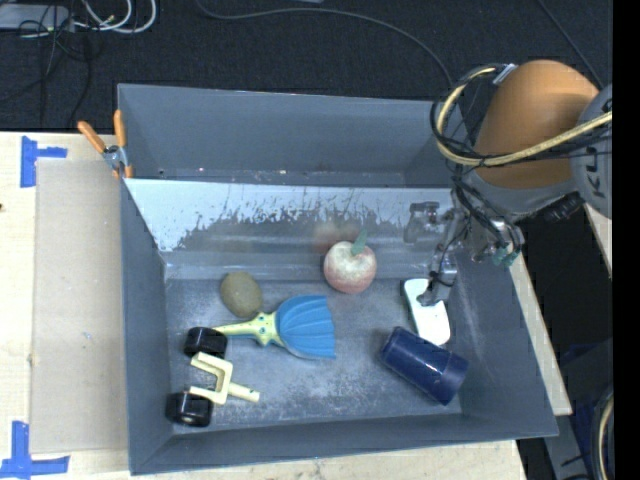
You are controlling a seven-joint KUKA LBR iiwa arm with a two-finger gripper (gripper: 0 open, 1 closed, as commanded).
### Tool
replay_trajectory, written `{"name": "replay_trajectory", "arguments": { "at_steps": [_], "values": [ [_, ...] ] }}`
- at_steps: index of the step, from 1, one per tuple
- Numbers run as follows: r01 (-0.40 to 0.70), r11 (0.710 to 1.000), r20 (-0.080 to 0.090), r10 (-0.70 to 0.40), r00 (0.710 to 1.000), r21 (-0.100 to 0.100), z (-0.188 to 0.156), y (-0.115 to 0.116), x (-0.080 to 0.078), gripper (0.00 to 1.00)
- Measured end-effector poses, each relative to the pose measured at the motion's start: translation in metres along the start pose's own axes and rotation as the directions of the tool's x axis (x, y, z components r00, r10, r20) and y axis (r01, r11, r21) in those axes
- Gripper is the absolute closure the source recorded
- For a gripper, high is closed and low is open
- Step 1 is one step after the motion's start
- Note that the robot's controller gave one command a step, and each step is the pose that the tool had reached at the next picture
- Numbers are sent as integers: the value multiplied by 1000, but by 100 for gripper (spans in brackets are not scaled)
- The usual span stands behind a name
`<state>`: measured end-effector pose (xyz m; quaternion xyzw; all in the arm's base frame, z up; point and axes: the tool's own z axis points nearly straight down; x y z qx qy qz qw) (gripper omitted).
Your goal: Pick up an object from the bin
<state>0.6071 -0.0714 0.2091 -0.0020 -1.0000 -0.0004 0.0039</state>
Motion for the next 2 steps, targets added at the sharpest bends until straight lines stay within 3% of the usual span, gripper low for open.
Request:
{"name": "replay_trajectory", "arguments": {
  "at_steps": [1,2],
  "values": [
    [2,1000,7,-2,1000,1,-5,0,-1,0],
    [83,997,5,-83,997,0,80,79,9,0]
  ]
}}
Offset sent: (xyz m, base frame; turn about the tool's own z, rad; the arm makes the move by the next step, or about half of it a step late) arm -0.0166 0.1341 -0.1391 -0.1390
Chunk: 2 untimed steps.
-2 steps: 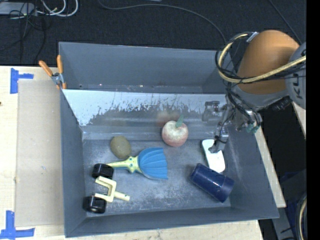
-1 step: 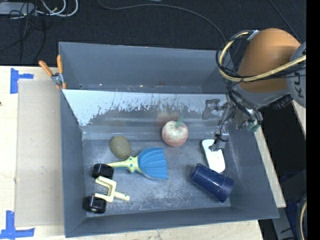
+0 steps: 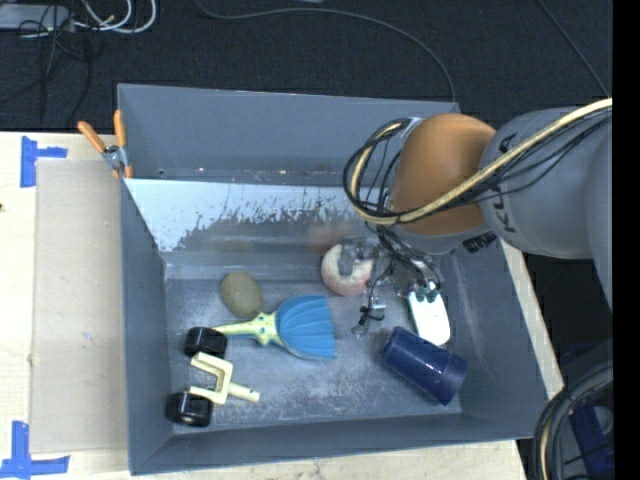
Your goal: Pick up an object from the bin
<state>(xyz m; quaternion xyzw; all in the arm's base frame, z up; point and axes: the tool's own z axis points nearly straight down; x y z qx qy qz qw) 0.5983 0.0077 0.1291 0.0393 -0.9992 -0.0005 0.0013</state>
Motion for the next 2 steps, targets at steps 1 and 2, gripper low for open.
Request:
{"name": "replay_trajectory", "arguments": {
  "at_steps": [1,2],
  "values": [
    [73,997,-3,-73,997,0,1,30,3,0],
    [105,994,-1,-105,994,-1,10,94,14,0]
  ]
}}
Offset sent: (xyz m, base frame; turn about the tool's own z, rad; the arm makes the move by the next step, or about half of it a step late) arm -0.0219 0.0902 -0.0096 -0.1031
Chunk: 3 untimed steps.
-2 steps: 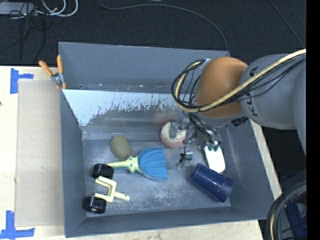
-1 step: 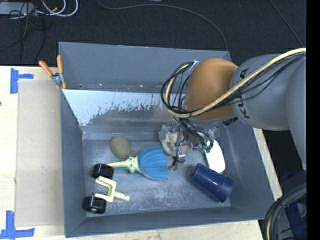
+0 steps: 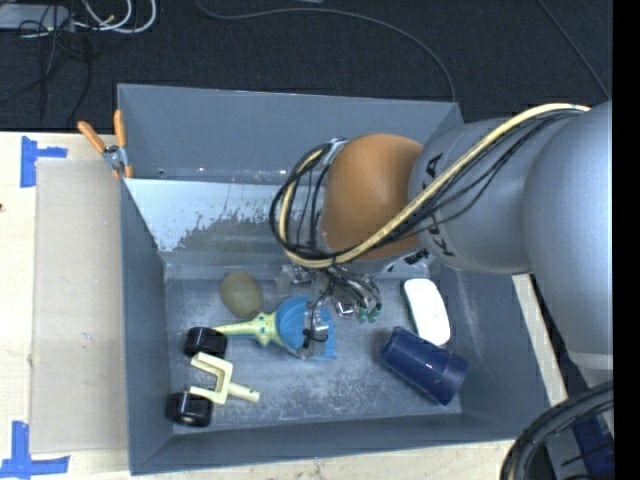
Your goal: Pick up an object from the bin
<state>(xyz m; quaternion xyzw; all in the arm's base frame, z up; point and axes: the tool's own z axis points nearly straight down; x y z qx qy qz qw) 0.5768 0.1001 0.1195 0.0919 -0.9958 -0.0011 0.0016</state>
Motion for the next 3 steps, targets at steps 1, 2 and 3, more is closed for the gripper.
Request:
{"name": "replay_trajectory", "arguments": {
  "at_steps": [1,2,3],
  "values": [
    [-164,986,-8,164,986,1,52,-21,7,0],
    [-98,995,-1,98,995,-1,47,-8,14,100],
    [-98,995,-1,98,995,-1,47,-8,14,100]
  ]
}}
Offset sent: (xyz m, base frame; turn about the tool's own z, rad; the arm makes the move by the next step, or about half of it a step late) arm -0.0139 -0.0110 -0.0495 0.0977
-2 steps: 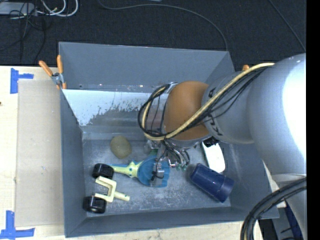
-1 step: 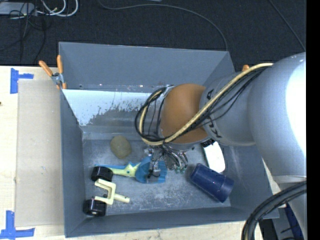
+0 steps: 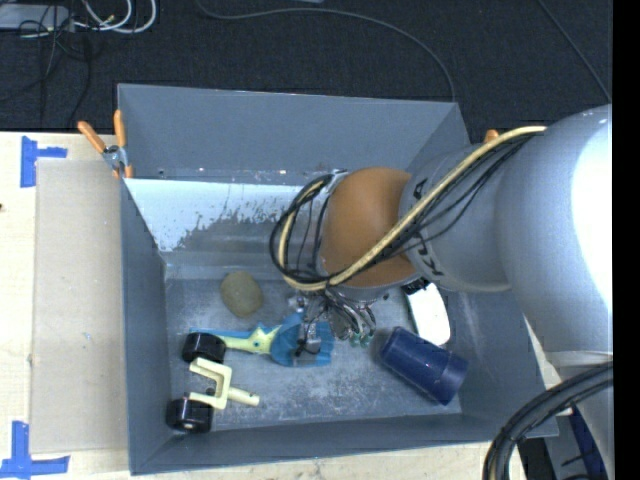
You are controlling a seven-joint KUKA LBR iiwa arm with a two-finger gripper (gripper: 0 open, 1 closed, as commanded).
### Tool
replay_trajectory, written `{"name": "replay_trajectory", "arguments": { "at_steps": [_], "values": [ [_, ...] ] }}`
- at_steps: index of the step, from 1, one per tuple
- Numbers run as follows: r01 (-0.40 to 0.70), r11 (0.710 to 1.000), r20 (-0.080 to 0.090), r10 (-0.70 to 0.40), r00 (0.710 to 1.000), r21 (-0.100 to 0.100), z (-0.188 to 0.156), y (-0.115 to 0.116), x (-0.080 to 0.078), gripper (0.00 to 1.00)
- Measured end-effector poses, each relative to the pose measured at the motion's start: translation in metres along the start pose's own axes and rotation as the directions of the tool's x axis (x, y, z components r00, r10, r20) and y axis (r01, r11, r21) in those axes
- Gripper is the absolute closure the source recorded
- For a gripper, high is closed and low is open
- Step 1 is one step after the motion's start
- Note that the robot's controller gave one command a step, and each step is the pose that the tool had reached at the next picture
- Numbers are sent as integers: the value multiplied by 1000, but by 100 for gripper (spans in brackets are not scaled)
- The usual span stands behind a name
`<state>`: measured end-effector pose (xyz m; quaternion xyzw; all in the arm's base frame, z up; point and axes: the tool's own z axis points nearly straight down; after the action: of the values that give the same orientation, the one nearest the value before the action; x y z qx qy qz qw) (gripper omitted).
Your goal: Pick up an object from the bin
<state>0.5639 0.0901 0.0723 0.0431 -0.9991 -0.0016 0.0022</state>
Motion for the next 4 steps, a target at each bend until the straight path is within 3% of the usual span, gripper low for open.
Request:
{"name": "replay_trajectory", "arguments": {
  "at_steps": [4],
  "values": [
    [1,1000,-4,-1,1000,1,-21,0,2,100]
  ]
}}
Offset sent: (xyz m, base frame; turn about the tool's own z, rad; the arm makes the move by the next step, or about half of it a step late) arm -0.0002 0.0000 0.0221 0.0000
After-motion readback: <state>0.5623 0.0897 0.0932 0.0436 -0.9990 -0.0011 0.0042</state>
